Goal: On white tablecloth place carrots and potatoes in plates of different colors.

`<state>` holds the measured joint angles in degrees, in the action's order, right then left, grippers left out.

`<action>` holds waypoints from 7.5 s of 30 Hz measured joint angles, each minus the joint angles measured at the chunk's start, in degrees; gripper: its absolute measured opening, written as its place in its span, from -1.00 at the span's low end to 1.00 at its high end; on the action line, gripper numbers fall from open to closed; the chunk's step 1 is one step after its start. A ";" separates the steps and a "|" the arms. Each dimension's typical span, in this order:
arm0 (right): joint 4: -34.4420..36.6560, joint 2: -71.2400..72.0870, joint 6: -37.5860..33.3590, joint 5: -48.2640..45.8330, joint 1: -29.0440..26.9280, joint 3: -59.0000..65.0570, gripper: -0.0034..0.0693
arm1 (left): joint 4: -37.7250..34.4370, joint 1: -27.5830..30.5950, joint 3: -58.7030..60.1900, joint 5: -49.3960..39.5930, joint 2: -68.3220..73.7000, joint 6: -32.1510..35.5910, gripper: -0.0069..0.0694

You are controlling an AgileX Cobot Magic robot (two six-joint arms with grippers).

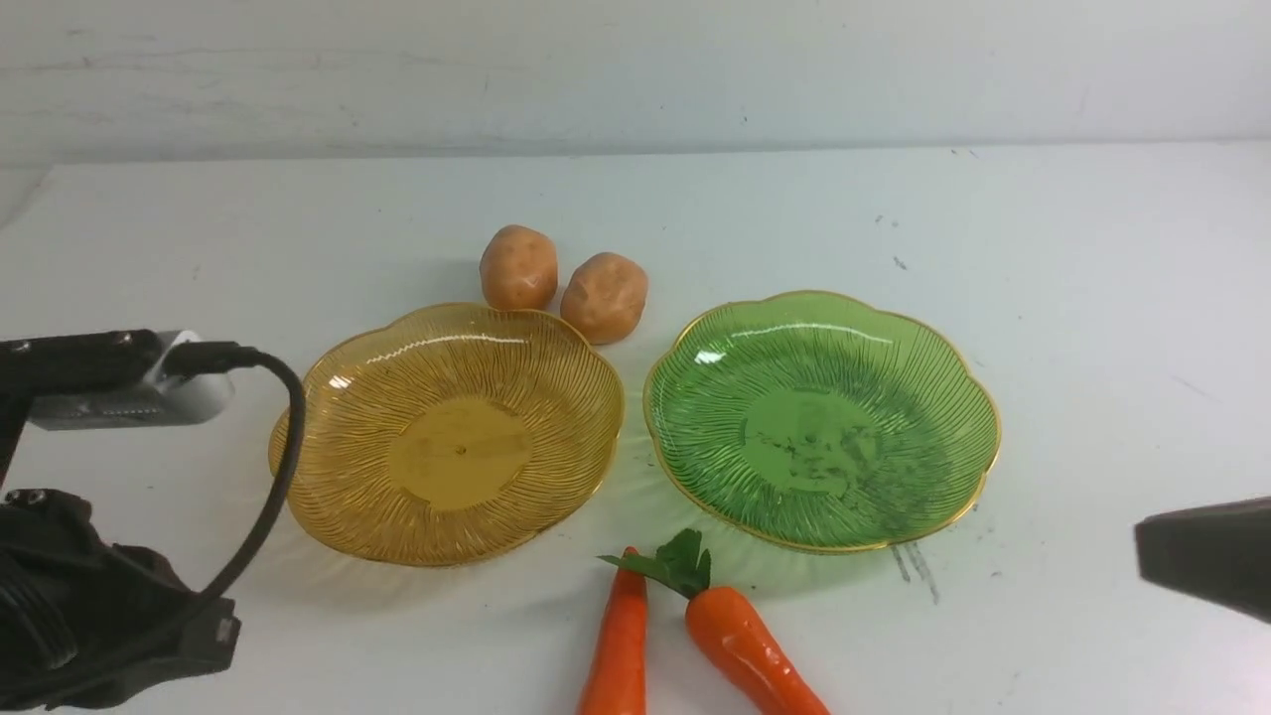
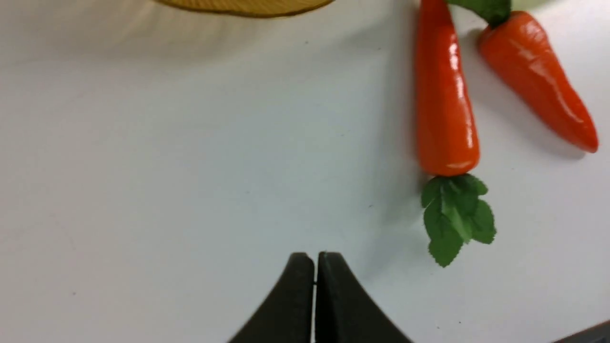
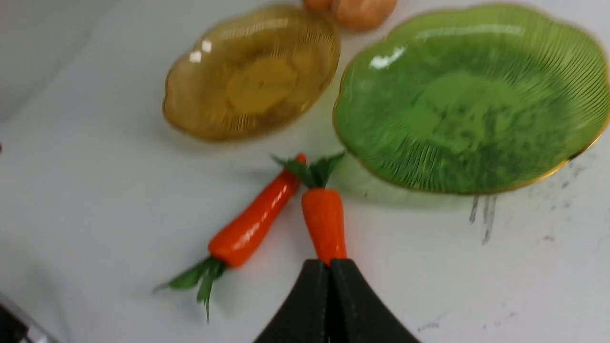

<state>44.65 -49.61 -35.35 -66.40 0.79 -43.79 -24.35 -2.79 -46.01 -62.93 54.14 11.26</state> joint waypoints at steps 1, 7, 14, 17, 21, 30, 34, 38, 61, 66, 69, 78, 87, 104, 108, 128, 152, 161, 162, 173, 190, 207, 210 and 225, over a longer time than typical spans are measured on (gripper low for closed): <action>-0.37 -1.81 -0.98 0.41 1.43 0.00 -0.94 | -0.47 -0.21 -0.05 0.36 0.00 0.82 -0.83; -7.66 -7.36 1.77 8.24 12.55 0.00 -0.94 | -1.48 -4.93 -0.11 2.26 0.00 2.04 -0.83; -19.63 -17.32 15.46 17.84 26.24 -0.10 -0.93 | 0.71 -12.95 -0.11 5.63 1.45 -0.37 -0.83; -24.76 -23.30 21.93 21.20 31.30 -0.16 -0.89 | 1.51 -13.86 -0.11 5.84 2.16 -2.37 -0.83; -32.91 -32.58 27.44 27.89 37.41 -0.66 -0.59 | 2.54 -13.93 -0.11 6.34 2.74 -3.17 -0.83; -35.49 -45.94 31.43 29.99 40.01 -8.03 0.29 | 3.25 -13.93 -0.11 6.34 2.78 -3.73 -0.83; -35.02 -51.90 31.48 29.29 40.15 -12.51 0.48 | 3.50 -13.93 -0.11 6.34 2.85 -3.74 -0.83; -35.05 -55.22 31.48 26.95 40.45 -14.74 0.37 | 3.55 -13.93 -0.11 6.34 2.85 -3.74 -0.83; -39.19 -56.29 39.10 15.82 22.20 -40.81 -0.21 | 6.82 -29.93 -0.29 15.39 16.33 -11.96 -0.83; -42.27 -62.19 40.32 17.85 22.20 -41.63 -0.07 | 10.82 -37.19 -5.01 16.88 25.50 -16.85 -0.83; -45.32 -63.74 43.60 17.20 22.20 -41.63 0.26 | 13.23 -39.09 -10.00 15.24 30.03 -18.77 -0.82; -48.55 -58.49 37.32 -3.16 22.20 -47.31 0.03 | 15.91 -39.74 -16.97 10.83 42.17 -20.50 0.07; -44.65 -33.79 36.46 -5.38 22.20 -47.66 -0.94 | 17.00 -39.74 -18.53 12.80 51.72 -22.98 0.28; -44.65 -15.75 37.30 -6.95 22.20 -47.01 -0.95 | 20.68 -37.95 -44.15 15.66 54.08 -29.67 -0.12; -43.79 -15.75 37.36 -6.95 22.20 -43.16 -0.95 | 20.75 -37.77 -53.41 12.72 63.78 -30.35 0.03; -43.34 -14.88 36.46 -6.95 22.20 -39.04 -0.95 | 32.45 -23.67 -84.20 -7.30 71.11 -31.14 -0.69; -43.36 -14.88 36.29 -6.95 22.20 -39.04 -0.95 | 13.75 -35.06 -67.81 -8.41 69.16 -14.58 -0.83; -43.36 -14.88 36.29 -6.95 22.20 -39.04 -0.95 | 20.00 -38.21 -67.04 -8.15 74.85 -14.52 -0.83; -43.36 -14.88 36.29 -6.95 22.20 -39.04 -0.95 | 20.16 -38.15 -67.04 -8.03 75.31 -14.52 -0.83; -43.31 -14.88 36.29 -6.95 22.20 -39.04 -0.95 | 21.61 -36.74 -68.50 -6.66 76.66 -14.45 -0.83; -42.28 -14.88 36.29 -6.95 22.20 -39.04 -0.95 | 27.63 -28.26 -87.86 -7.51 76.37 -18.05 -0.83; -42.00 -14.88 36.29 -6.95 22.20 -39.04 -0.95 | 27.10 -19.57 -88.26 4.35 81.69 -13.34 -0.25; -41.80 -14.88 36.29 -6.95 22.20 -39.04 -0.95 | 26.77 -19.89 -88.26 5.30 83.66 -11.96 0.06; -41.80 -14.88 36.29 -6.83 22.20 -35.11 -0.95 | 27.47 -19.95 -88.26 14.00 90.24 -9.16 0.75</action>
<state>2.86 -64.49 0.94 -73.23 23.00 -78.89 3.11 -22.75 -134.28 -48.93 144.38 2.10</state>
